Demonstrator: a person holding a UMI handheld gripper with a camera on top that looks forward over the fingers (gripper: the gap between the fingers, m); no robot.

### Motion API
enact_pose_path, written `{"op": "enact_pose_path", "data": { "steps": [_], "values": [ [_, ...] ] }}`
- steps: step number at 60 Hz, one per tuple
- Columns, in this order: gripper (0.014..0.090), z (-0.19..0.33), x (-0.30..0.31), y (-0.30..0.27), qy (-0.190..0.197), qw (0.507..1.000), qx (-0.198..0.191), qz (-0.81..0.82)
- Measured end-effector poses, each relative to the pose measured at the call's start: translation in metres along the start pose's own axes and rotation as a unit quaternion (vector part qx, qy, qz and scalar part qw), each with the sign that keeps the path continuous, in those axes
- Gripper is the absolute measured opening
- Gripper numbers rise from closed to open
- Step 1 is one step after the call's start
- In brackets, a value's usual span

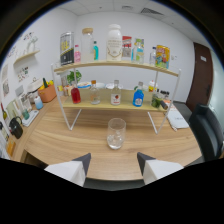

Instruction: Make me a cup of Mojito.

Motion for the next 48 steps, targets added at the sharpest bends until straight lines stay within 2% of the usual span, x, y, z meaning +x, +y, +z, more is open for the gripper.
{"op": "enact_pose_path", "data": {
  "steps": [22,36,48],
  "values": [
    [0.0862,-0.025,0.006,0.026,-0.017,1.0,0.0,-0.007],
    [0.0861,-0.028,0.065,0.039,-0.016,1.0,-0.006,-0.011],
    [0.0863,-0.002,0.119,0.003,-0.015,1.0,-0.001,-0.009]
  ]
}}
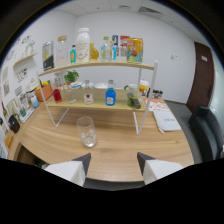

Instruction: Make me a cup of Mojito.

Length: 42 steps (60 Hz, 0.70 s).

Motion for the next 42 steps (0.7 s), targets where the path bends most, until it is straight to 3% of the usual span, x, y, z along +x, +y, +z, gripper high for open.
{"op": "enact_pose_path", "data": {
  "steps": [26,42],
  "values": [
    [0.0846,0.113,0.056,-0.104,-0.016,1.0,0.016,0.013],
    [0.0669,0.159,0.072,-0.115,-0.011,0.999,-0.009,0.031]
  ]
}}
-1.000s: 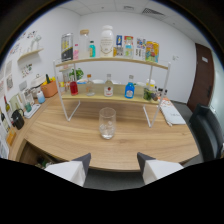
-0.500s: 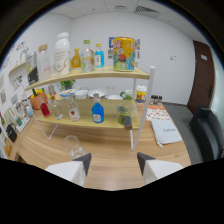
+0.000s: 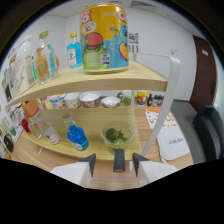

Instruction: Make me a cup of Mojito.

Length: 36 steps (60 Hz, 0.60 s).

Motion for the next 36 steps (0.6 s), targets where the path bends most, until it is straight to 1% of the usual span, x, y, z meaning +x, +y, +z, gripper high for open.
{"op": "enact_pose_path", "data": {
  "steps": [7,18,20,30,31,32,36],
  "values": [
    [0.0497,0.01,0.006,0.0,0.004,1.0,-0.012,0.008],
    [0.0277,0.018,0.007,0.002,-0.004,1.0,-0.028,0.011],
    [0.0264,0.019,0.007,0.003,-0.005,0.999,-0.031,0.011],
    [0.0262,0.021,0.007,0.015,-0.003,0.998,-0.058,0.012],
    [0.032,0.022,0.006,0.016,-0.003,0.998,-0.059,0.013],
    [0.0182,0.022,0.006,0.016,-0.003,0.998,-0.059,0.014],
    [0.0173,0.022,0.012,0.015,0.013,0.998,-0.052,0.018]
  ]
}}
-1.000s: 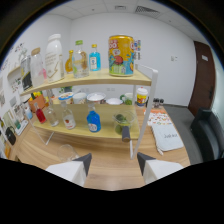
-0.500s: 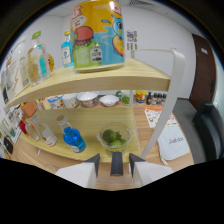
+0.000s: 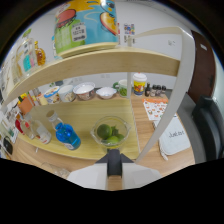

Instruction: Make me a cup of Mojito.

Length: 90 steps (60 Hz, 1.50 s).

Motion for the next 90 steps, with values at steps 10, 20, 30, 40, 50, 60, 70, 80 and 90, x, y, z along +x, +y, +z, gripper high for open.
{"op": "enact_pose_path", "data": {
  "steps": [10,20,30,40,50,60,70,80,90],
  "values": [
    [0.0161,-0.001,0.002,-0.003,0.016,1.0,0.013,0.005],
    [0.0155,-0.011,0.002,-0.004,0.031,0.999,0.027,0.017],
    [0.0153,-0.047,-0.007,-0.013,0.045,0.996,0.069,0.02],
    [0.0153,-0.085,-0.031,-0.01,0.054,0.993,0.104,-0.015],
    [0.0153,-0.091,-0.061,0.021,0.057,0.992,0.1,-0.05],
    [0.0152,-0.077,-0.081,0.049,0.093,0.983,0.085,-0.133],
    [0.0151,-0.071,-0.09,0.042,0.148,0.944,0.094,-0.279],
    [0.0151,-0.074,-0.088,0.017,0.209,0.87,0.112,-0.433],
    [0.0152,-0.082,-0.096,-0.007,0.238,0.782,0.137,-0.559]
  ]
}}
